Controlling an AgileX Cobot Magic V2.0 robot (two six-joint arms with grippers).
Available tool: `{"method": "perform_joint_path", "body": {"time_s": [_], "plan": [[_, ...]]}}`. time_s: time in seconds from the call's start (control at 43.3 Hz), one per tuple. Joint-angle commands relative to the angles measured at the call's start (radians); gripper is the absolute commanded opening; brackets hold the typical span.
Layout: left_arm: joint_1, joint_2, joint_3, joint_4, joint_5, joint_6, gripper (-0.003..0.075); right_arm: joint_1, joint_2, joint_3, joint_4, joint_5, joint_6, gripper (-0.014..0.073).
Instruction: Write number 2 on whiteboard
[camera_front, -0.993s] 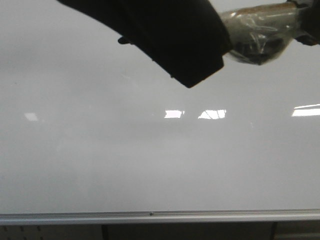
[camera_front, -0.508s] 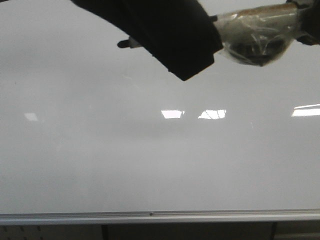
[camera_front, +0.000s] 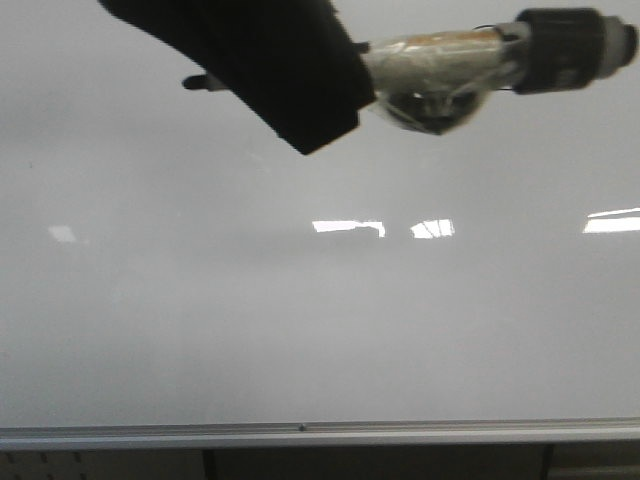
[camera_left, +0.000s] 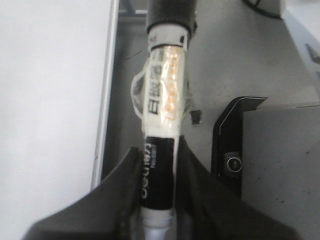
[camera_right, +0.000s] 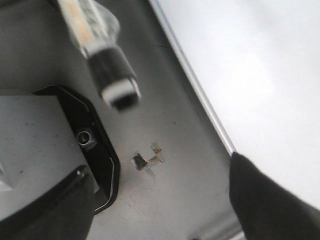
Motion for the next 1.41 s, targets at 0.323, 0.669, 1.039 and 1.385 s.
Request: {"method": "perform_joint_path", "body": {"time_s": [0.323,0.669,1.039,1.385], "plan": [[0.191,-0.176,-0.033,0.601,-0.022,-0.708,0.0084,-0.131,-0.091,-0.033,-0.101,-0.032,0.159,0.0580],[0.697,-0.272,0.138,0.514,-0.268,-0.797,0.0084,-0.131,-0.091,-0.033,-0.101,-0.059,0.159,0.0580],[0.897,-0.227,0.484,0.288,-0.938,-0.802,0.0084,-0.131,-0.091,-0.033,-0.100,-0.106,0.159,0.0580],[0.897,-0.013,0.554,0.271,-1.296,-0.802,0.0084,-0.131,-0.091,-0.033,-0.100,-0.114,0.159,0.0580]]}}
